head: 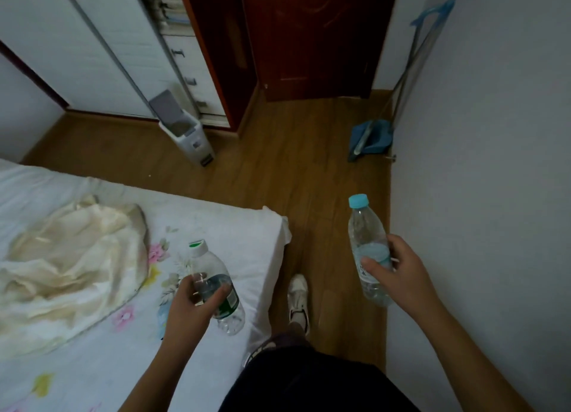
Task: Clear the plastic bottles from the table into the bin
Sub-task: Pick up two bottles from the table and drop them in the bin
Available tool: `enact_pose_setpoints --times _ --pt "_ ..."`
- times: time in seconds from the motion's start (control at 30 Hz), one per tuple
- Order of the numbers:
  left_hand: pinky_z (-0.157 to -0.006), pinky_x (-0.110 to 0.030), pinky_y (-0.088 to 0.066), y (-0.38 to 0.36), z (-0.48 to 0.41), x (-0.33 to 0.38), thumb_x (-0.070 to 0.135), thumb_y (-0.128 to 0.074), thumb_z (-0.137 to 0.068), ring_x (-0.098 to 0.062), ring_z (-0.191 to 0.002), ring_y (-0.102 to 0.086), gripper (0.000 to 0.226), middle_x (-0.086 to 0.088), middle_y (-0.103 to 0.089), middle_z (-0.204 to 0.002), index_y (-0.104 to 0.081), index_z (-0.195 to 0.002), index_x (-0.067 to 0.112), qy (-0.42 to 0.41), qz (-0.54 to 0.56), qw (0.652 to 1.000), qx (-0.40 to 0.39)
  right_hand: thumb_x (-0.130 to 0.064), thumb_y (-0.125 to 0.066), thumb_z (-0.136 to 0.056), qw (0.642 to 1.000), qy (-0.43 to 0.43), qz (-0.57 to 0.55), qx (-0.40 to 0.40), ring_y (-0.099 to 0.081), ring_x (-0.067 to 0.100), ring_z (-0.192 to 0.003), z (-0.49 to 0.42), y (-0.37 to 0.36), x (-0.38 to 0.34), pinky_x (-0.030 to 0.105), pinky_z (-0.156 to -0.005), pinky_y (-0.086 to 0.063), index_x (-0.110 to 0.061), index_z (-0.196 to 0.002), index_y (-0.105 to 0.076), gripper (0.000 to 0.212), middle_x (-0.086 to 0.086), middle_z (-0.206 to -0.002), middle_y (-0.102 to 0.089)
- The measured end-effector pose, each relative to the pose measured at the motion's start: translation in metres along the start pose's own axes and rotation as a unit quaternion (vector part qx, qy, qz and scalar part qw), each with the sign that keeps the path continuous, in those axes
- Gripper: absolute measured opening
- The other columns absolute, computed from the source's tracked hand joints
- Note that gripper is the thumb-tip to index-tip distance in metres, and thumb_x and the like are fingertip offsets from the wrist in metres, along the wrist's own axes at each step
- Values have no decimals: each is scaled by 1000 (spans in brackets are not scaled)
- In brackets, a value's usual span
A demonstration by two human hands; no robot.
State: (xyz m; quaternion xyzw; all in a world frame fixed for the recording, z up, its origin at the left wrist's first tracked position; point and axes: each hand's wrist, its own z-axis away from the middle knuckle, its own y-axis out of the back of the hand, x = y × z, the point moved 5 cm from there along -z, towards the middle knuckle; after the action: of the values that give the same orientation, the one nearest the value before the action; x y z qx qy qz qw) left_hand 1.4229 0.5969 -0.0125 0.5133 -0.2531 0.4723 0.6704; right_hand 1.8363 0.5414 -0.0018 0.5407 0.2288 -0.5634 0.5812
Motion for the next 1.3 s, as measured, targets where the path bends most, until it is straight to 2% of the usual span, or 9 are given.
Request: enact_pose_setpoints --times 0.17,0.3,0.43,0.63,0.73,0.93,1.07,1.17,1.3 --pt "-74 -30 -55 -34 -106 42 38 -86 -76 -13 -94 -72 41 4 -75 -102 -64 -107 25 -1 -2 1000 -8 -42 -78 -80 1000 -16 2 12 -65 7 -102 -100 -2 -25 29 -79 -59 -30 -131 -53 58 -10 -119 -66" --pt "-71 -22 -53 -77 -188 109 42 -85 -75 -10 -97 -70 47 7 -73 -105 -63 -113 26 -42 -19 997 -68 -41 -80 -78 998 -48 -8 43 -67 11 -103 -153 9 -33 33 -81 -60 -29 -133 -53 62 -8 -119 -68" --pt "-77 -24 -55 -118 -253 185 52 -82 -72 -9 -99 -69 52 11 -71 -109 -59 -113 29 -70 -20 988 -136 -36 -81 -78 994 -71 -27 80 -69 9 -100 -194 30 -44 26 -76 -58 -34 -125 -57 52 -12 -113 -69" --pt "-63 -20 -58 -158 -339 259 61 -78 -64 -12 -99 -69 57 8 -70 -110 -59 -109 32 -90 9 984 -156 -25 -81 -80 991 -102 -21 82 -69 15 -101 -284 52 -60 30 -78 -58 -31 -123 -59 48 -9 -113 -70" --pt "-78 -24 -55 -164 -381 275 62 -77 -62 -10 -100 -68 62 8 -70 -111 -59 -112 29 -71 16 989 -127 -27 -80 -81 994 -97 -1 51 -69 16 -99 -353 54 -82 34 -80 -59 -26 -126 -58 50 -6 -113 -70" --pt "-79 -32 -57 -143 -438 273 56 -77 -65 -15 -99 -69 53 5 -70 -108 -58 -106 29 29 56 998 -14 -33 -80 -80 997 -57 26 -47 -71 15 -96 -505 28 -158 41 -79 -62 -29 -125 -59 50 -5 -112 -71" --pt "-87 -40 -59 -117 -448 257 57 -77 -69 -18 -102 -69 69 5 -70 -114 -58 -125 22 71 64 992 80 -40 -77 -80 986 -15 66 -150 -70 12 -97 -588 -20 -224 31 -71 -59 -33 -128 -56 53 -9 -115 -69" --pt "-80 -33 -58 -95 -449 241 49 -80 -76 -16 -100 -70 62 3 -72 -114 -61 -127 19 107 69 978 163 -40 -76 -81 972 15 85 -217 -69 18 -102 -636 -67 -268 37 -76 -60 -29 -134 -53 59 -5 -119 -68" --pt "-64 -18 -53 -74 -460 219 41 -83 -79 -14 -94 -72 42 2 -74 -105 -63 -111 21 164 75 955 236 -39 -77 -81 952 46 110 -283 -67 16 -103 -691 -134 -313 33 -73 -57 -28 -136 -52 62 -2 -124 -65"
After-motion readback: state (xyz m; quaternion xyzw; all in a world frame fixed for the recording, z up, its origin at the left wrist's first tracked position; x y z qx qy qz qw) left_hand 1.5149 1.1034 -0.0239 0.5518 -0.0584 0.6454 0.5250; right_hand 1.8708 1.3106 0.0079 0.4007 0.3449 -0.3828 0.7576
